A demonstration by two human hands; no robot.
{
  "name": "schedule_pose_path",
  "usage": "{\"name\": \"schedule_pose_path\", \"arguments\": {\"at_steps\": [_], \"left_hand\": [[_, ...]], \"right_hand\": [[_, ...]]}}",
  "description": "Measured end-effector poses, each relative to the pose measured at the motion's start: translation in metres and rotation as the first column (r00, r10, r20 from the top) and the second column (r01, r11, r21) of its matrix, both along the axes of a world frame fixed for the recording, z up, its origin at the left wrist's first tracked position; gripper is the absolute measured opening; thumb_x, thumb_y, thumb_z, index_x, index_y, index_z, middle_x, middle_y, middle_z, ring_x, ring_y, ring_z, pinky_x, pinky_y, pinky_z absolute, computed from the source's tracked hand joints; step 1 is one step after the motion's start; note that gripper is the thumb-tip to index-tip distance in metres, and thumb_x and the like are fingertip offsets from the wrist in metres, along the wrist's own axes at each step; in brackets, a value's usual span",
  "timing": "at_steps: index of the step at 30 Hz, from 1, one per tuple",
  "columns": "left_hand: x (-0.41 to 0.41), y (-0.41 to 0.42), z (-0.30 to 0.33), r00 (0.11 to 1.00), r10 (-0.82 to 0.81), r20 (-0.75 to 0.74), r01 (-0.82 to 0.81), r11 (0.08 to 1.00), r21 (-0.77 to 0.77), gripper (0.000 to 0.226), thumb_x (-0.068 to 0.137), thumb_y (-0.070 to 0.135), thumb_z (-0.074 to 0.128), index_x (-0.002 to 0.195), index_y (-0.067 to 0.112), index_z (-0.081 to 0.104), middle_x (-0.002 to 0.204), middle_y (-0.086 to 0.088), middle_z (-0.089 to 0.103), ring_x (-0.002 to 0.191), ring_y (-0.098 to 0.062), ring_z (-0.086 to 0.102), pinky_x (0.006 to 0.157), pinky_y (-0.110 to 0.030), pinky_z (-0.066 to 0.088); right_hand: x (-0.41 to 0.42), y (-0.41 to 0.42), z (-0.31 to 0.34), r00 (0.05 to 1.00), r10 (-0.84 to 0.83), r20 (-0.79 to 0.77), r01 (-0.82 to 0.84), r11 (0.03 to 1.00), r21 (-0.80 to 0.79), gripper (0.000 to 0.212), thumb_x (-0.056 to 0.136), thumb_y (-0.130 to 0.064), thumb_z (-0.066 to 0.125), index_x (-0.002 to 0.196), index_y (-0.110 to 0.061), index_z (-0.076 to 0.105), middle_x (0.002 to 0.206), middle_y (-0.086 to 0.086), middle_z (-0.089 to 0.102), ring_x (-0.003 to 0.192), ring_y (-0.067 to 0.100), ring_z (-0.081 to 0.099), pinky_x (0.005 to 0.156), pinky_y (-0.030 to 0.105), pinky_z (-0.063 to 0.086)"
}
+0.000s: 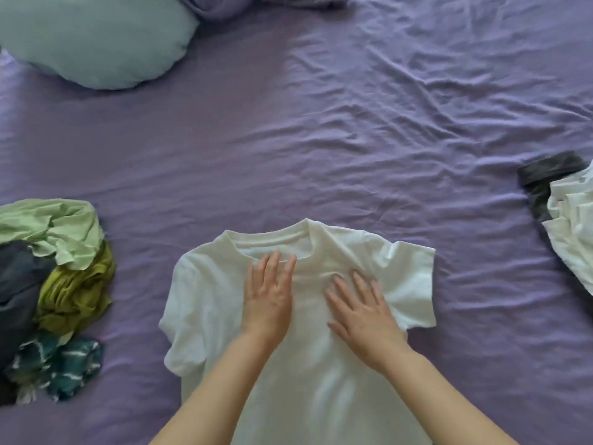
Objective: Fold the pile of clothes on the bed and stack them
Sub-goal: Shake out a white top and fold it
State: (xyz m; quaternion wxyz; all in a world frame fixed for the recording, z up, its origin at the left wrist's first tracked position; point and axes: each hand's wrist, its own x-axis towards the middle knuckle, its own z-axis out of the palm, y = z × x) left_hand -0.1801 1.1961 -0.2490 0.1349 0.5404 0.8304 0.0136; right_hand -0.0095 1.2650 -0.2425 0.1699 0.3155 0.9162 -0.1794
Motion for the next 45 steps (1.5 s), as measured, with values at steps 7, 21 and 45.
{"name": "schedule_pose_path", "arguments": {"at_steps": [7, 21, 45], "left_hand": [[-0.099, -0.103, 0.01, 0.845, 0.527, 0.09, -0.529, 0.849, -0.002, 0.058, 0.096, 0.027, 0.052, 0.147, 0.009, 0.03, 0.152, -0.014, 0.031, 0.14, -0.032, 0.027, 0.115, -0.04, 0.017], [-0.144, -0.151, 0.013, 0.555, 0.595, 0.582, -0.691, 0.719, -0.076, 0.018, 0.083, 0.022, 0.069, 0.095, 0.026, 0.057, 0.089, 0.01, 0.061, 0.083, -0.013, 0.059, 0.075, -0.031, 0.049], [-0.212, -0.154, 0.022, 0.159, 0.381, 0.911, -0.612, 0.762, -0.212, 0.027, 0.077, 0.03, 0.07, 0.089, 0.009, 0.058, 0.084, -0.001, 0.06, 0.075, -0.009, 0.053, 0.064, -0.018, 0.042]], "right_hand": [[-0.092, -0.049, -0.009, 0.978, 0.206, 0.022, -0.2, 0.967, -0.158, 0.058, 0.099, -0.052, 0.024, 0.151, -0.037, 0.006, 0.161, 0.001, -0.009, 0.145, 0.03, -0.018, 0.114, 0.052, -0.01], [-0.173, -0.1, -0.016, 0.982, 0.176, 0.062, -0.17, 0.981, -0.09, 0.057, 0.101, -0.047, 0.022, 0.15, -0.037, -0.006, 0.16, -0.001, -0.013, 0.145, 0.027, -0.02, 0.114, 0.05, -0.009], [-0.25, -0.067, -0.012, 0.97, 0.143, 0.196, -0.147, 0.989, 0.007, 0.058, 0.098, -0.056, 0.019, 0.149, -0.042, -0.005, 0.159, -0.005, -0.015, 0.146, 0.027, -0.016, 0.115, 0.054, 0.001]]}}
